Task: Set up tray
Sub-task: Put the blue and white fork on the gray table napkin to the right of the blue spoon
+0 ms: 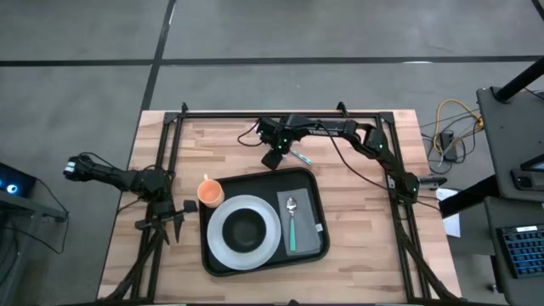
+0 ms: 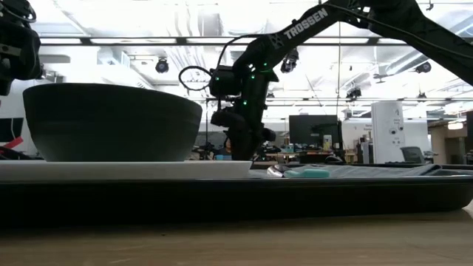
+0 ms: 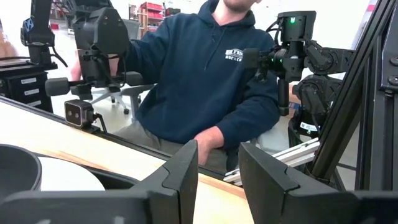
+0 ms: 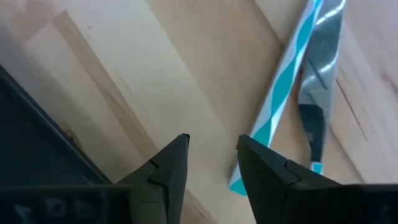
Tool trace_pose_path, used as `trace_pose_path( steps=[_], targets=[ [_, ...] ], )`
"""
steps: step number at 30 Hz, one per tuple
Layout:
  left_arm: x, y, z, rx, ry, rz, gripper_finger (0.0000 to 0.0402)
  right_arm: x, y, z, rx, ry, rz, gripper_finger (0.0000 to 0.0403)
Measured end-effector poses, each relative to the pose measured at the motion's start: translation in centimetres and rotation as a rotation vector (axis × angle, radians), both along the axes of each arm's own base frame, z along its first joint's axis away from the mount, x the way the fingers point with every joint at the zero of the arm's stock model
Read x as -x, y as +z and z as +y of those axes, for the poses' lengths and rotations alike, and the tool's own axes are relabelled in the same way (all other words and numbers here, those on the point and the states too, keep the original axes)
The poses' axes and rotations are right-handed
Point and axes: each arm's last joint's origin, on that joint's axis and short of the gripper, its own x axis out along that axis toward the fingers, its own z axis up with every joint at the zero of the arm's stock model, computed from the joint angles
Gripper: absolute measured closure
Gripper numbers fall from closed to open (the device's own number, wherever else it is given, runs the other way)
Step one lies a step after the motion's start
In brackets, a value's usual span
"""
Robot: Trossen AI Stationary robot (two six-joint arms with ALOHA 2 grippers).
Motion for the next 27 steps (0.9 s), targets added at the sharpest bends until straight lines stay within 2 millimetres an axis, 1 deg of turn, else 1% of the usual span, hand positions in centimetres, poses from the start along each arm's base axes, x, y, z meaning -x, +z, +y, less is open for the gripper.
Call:
trace_pose_path(
  steps=[6,12,20,24,27],
  targets=[
    [0.0,0.0,0.0,0.000,0.000,0.001,0.0304,0.7,-0.1,-0.8,-0.028,-0.033,0.027,0.0275],
    [0.0,0.0,0.0,0.000,0.000,0.000,0.0304,1.3,-0.2,-1.0,-0.053,-0.045,0.074,0.0277],
    [0.0,0.0,0.0,0.000,0.000,0.000,0.0304,1.8,-0.1,-1.9,-0.069,-0.063,0.083,0.0275],
    [0.0,0.0,0.0,0.000,0.000,0.000,0.0304,1.7,0.5,-2.4,-0.085,-0.056,0.054,0.0275],
    [0.0,0.0,0.0,0.000,0.000,0.000,0.0304,1.5,1.5,-2.7,-0.077,-0.052,0.039,0.0275]
  ],
)
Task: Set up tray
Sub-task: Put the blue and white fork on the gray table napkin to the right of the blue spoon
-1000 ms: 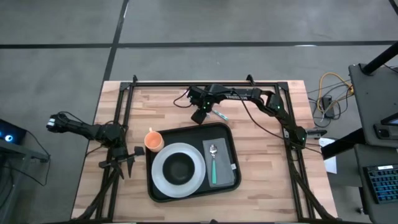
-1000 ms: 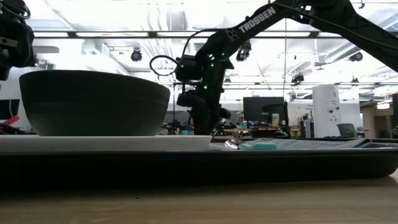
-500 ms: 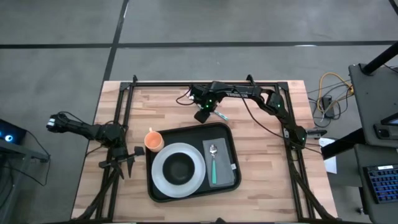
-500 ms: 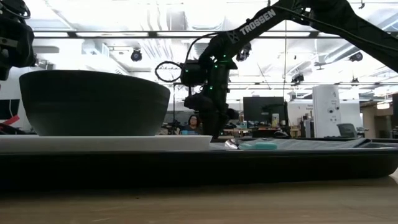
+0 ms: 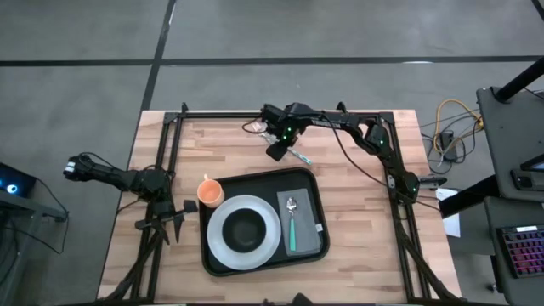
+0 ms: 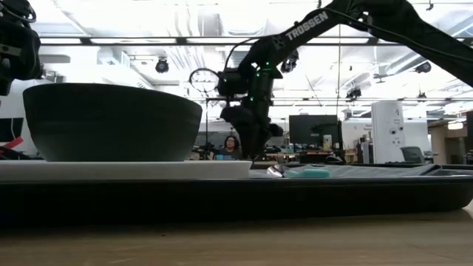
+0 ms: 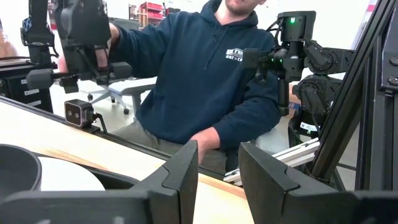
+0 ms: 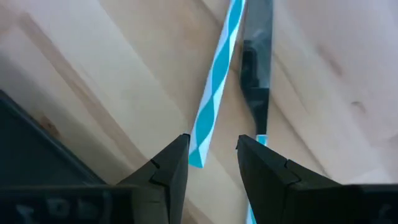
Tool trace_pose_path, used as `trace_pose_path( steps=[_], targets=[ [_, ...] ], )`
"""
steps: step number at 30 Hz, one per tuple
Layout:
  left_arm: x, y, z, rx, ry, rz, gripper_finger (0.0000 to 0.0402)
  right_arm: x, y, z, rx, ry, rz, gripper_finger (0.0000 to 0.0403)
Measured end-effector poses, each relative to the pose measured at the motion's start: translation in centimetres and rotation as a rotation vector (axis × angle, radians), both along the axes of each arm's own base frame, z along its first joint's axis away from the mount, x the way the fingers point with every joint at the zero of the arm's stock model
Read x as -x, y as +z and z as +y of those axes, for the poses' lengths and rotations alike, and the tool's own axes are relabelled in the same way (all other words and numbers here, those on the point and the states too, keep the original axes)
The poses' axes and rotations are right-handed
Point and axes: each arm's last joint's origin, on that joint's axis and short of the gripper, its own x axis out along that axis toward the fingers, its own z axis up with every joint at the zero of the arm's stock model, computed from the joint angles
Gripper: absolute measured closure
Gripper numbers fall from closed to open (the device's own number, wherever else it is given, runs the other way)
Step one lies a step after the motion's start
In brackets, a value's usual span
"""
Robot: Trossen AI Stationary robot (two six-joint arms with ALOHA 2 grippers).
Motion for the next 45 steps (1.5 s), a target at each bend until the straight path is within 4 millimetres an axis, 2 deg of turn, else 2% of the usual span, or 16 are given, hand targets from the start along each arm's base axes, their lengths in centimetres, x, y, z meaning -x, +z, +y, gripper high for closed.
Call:
trace_pose_path(
  steps=[6,10,16,26,35,38,45],
  targets=[
    [0.0,0.0,0.0,0.000,0.000,0.000,0.0304,-0.5,1.7,-0.1,0.009,0.001,-0.031,0.0275],
    [0.0,0.0,0.0,0.000,0.000,0.000,0.0304,-0.1,1.7,0.0,-0.004,0.001,0.003,0.0275],
    [0.0,0.0,0.0,0.000,0.000,0.000,0.0304,0.5,0.5,0.4,-0.026,0.033,0.059,0.0275],
    [0.0,0.0,0.0,0.000,0.000,0.000,0.0304,0.6,-2.0,0.5,-0.023,0.039,0.057,0.0275],
    [0.0,0.0,0.0,0.000,0.000,0.000,0.0304,-0.7,-5.0,0.8,-0.047,0.065,0.120,0.0275],
    [0.0,0.0,0.0,0.000,0.000,0.000,0.0304,-1.4,-5.1,0.8,-0.037,0.089,0.112,0.0276],
    [0.0,0.0,0.0,0.000,0.000,0.000,0.0304,-1.5,-5.0,0.8,-0.040,0.103,0.120,0.0298]
  ],
)
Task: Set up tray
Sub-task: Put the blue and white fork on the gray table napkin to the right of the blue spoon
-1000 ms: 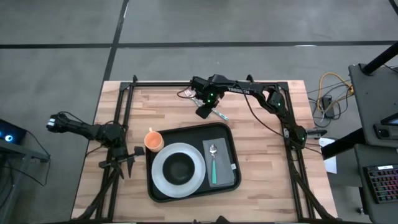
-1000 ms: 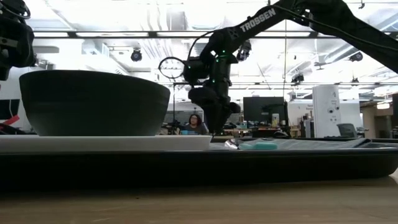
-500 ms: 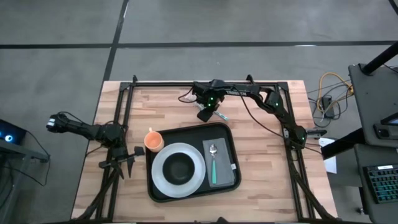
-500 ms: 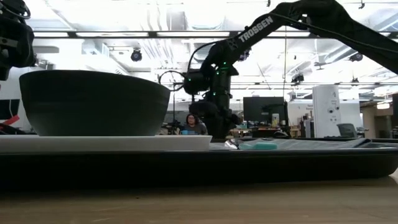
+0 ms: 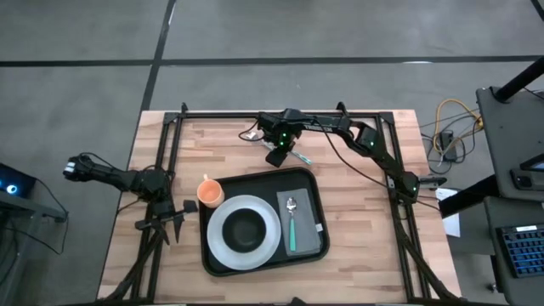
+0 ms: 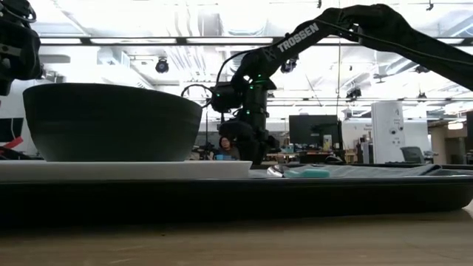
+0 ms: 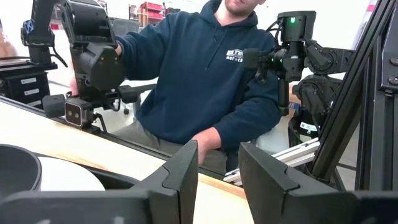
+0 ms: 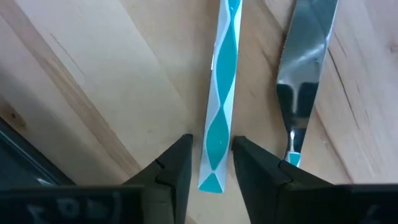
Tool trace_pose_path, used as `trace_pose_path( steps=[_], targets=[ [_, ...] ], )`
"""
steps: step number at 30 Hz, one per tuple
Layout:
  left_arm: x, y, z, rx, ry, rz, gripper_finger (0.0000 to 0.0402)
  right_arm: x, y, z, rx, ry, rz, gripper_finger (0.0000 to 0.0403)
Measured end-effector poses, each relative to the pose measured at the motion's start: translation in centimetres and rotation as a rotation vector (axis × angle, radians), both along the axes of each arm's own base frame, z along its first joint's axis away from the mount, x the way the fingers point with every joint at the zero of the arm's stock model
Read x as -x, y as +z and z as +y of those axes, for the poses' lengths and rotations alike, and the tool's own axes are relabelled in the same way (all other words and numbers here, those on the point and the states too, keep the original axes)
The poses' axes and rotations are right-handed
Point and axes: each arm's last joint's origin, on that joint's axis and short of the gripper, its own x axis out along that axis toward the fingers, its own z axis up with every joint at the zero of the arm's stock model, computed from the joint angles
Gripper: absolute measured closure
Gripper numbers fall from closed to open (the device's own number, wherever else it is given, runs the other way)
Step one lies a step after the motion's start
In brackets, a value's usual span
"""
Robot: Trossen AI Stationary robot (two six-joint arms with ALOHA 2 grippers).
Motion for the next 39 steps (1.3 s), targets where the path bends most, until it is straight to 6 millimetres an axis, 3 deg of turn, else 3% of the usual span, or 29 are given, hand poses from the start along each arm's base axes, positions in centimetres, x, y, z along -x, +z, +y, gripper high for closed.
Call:
trace_pose_path(
  steps=[9,18,26,30,35,39],
  targets=[
    [0.0,0.0,0.0,0.000,0.000,0.000,0.0304,0.0,0.2,0.1,-0.003,0.077,-0.003,0.0368],
    [0.0,0.0,0.0,0.000,0.000,0.000,0.0304,0.1,0.4,0.1,-0.003,0.123,0.002,0.0368],
    [0.0,0.0,0.0,0.000,0.000,0.000,0.0304,0.1,1.6,0.6,0.097,0.162,-0.007,0.0368],
    [0.0,0.0,0.0,0.000,0.000,0.000,0.0304,-2.1,3.5,1.6,0.185,0.238,-0.279,0.0368],
    [0.0,0.0,0.0,0.000,0.000,0.000,0.0304,-3.2,8.9,5.0,0.424,0.345,-0.570,0.0368],
    [0.0,0.0,0.0,0.000,0.000,0.000,0.0304,-3.0,9.5,7.7,0.520,0.403,-0.888,0.0368]
  ],
)
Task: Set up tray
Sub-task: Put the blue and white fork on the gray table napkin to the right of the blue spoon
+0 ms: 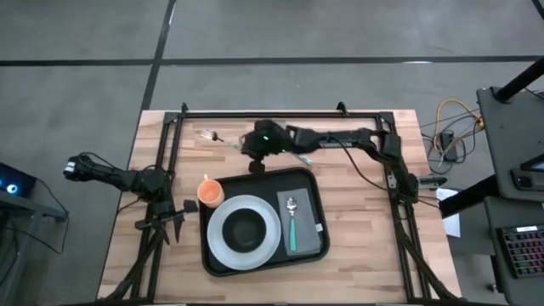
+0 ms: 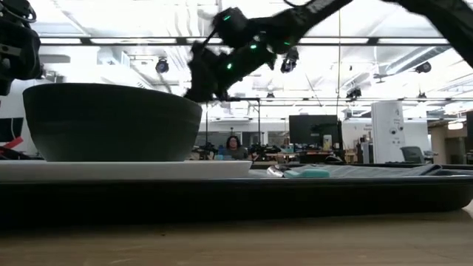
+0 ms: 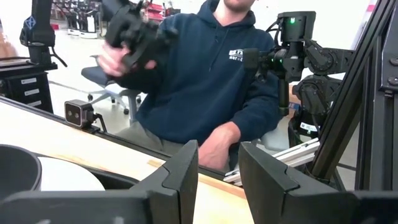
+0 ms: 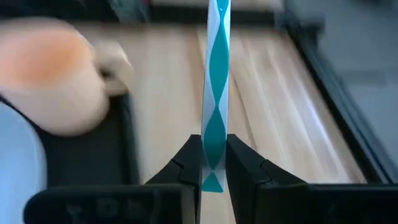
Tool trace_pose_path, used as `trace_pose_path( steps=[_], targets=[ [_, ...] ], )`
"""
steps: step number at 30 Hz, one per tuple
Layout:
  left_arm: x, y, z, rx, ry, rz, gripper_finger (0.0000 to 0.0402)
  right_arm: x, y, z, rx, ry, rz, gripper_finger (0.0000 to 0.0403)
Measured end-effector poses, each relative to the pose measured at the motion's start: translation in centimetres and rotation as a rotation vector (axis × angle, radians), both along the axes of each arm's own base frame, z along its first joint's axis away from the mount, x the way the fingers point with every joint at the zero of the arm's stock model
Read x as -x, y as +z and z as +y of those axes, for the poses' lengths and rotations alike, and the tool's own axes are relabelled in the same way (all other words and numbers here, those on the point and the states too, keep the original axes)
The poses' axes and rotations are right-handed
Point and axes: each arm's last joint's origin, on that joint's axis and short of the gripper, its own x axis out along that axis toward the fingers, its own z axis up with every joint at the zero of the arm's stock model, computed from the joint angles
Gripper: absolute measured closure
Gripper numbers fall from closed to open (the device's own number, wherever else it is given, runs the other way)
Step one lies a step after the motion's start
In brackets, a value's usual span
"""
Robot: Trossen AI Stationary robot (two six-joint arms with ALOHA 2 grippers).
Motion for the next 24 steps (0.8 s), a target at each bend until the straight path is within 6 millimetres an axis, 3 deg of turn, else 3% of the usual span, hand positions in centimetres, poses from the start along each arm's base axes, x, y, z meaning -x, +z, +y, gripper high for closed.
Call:
trace_pose_path(
  steps=[4,10,16,24],
  targets=[
    [0.0,0.0,0.0,0.000,-0.001,0.001,0.0304,2.4,1.2,2.2,0.060,0.101,-0.394,0.0368],
    [0.0,0.0,0.0,-0.001,-0.001,0.006,0.0304,7.1,-0.7,3.9,-0.054,0.293,-0.805,0.0368],
    [0.0,-0.1,0.0,-0.002,0.000,0.007,0.0304,8.3,-2.7,4.3,-0.089,0.291,-0.746,0.0368],
    [0.0,-0.1,0.0,-0.002,0.000,0.007,0.0304,8.3,-2.4,4.5,-0.094,0.349,-0.753,0.0368]
  ],
)
